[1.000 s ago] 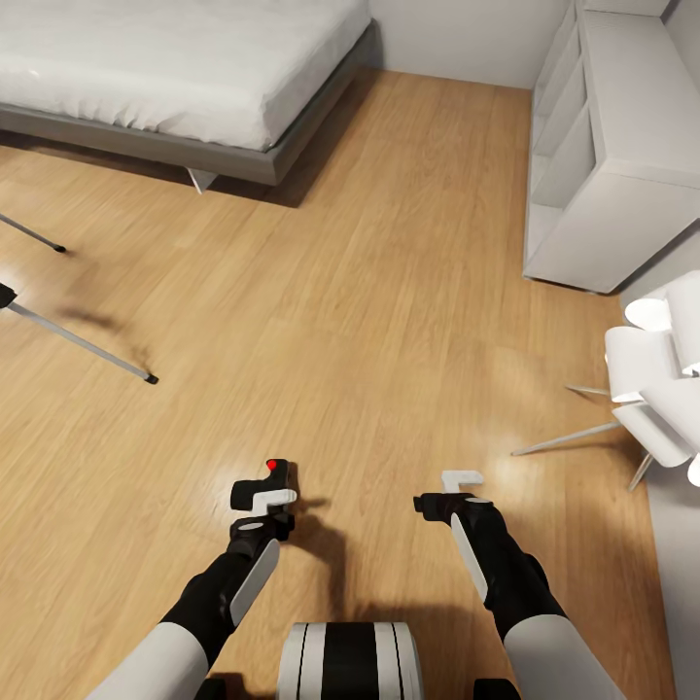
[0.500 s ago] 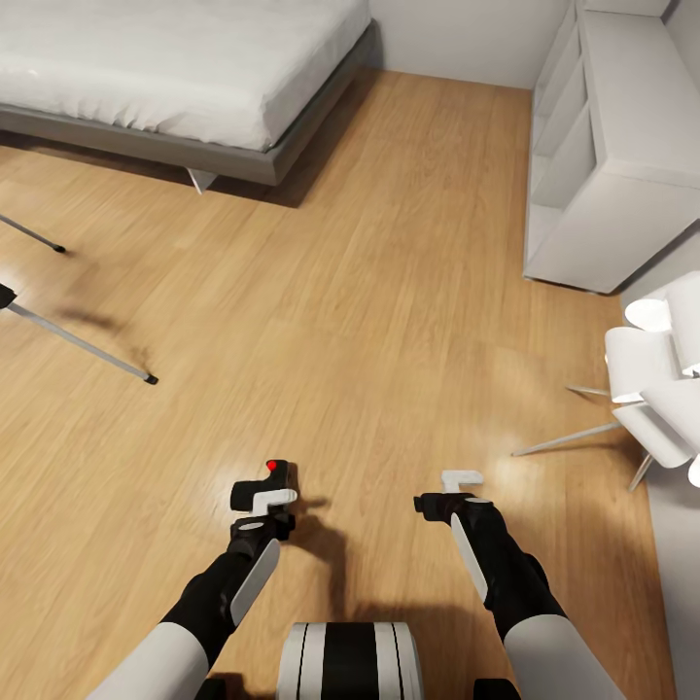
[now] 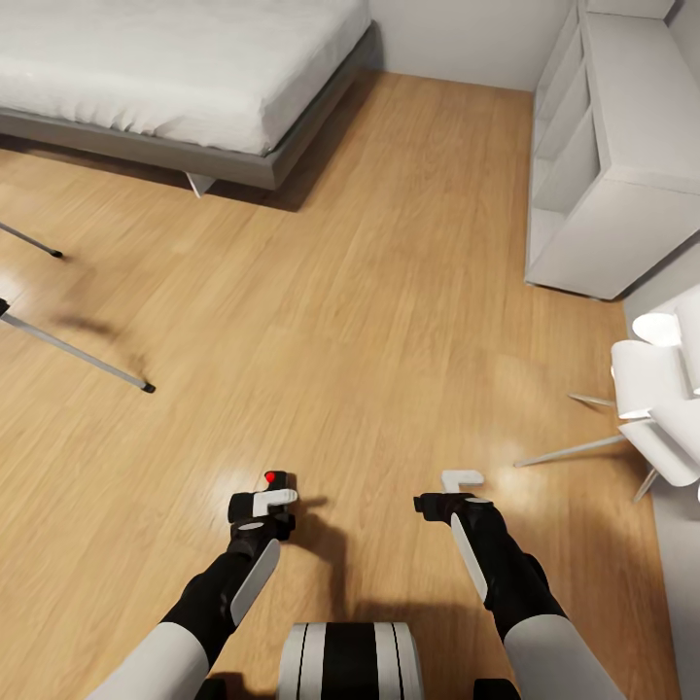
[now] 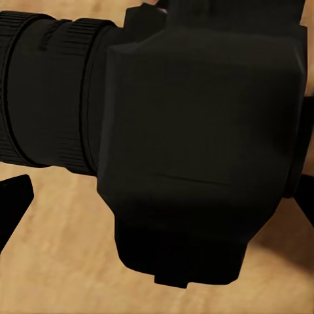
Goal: Attach the digital camera to the camera tripod in the bedroom.
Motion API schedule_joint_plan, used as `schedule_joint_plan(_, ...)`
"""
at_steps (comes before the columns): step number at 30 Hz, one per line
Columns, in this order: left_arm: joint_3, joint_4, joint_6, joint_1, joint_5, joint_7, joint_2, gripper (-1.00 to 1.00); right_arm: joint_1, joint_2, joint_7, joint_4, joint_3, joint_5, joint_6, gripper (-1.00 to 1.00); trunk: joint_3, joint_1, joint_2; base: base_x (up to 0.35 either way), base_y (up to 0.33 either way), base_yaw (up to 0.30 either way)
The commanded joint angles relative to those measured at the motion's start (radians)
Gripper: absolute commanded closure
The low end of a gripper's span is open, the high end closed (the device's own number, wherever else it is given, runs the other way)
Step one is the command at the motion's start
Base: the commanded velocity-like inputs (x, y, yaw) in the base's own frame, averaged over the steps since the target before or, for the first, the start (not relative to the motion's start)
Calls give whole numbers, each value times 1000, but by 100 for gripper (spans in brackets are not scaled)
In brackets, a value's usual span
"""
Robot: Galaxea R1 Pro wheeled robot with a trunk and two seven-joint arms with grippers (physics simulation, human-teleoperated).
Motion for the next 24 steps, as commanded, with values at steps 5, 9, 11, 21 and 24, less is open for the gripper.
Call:
schedule_joint_plan(5,-3,-1,2,0,9,10,1,-100,0,1,-1,-1,-1,3,5,-100,-1,0,0,4,0,0)
schedule_joint_plan(9,-3,-1,2,0,9,10,1,-100,0,0,-1,-1,-1,2,5,-100,-1,0,0,1,0,0)
schedule_joint_plan(11,-3,-1,2,0,9,10,1,-100,0,0,-1,-1,-1,2,5,-100,-1,0,0,0,0,0)
schedule_joint_plan(21,-3,0,2,0,10,9,1,-100,0,0,-1,-1,-1,4,5,-100,-1,0,0,0,0,0)
schedule_joint_plan(24,-2,0,2,0,10,9,1,-100,0,0,-1,-1,-1,5,5,-100,-1,0,0,0,0,0)
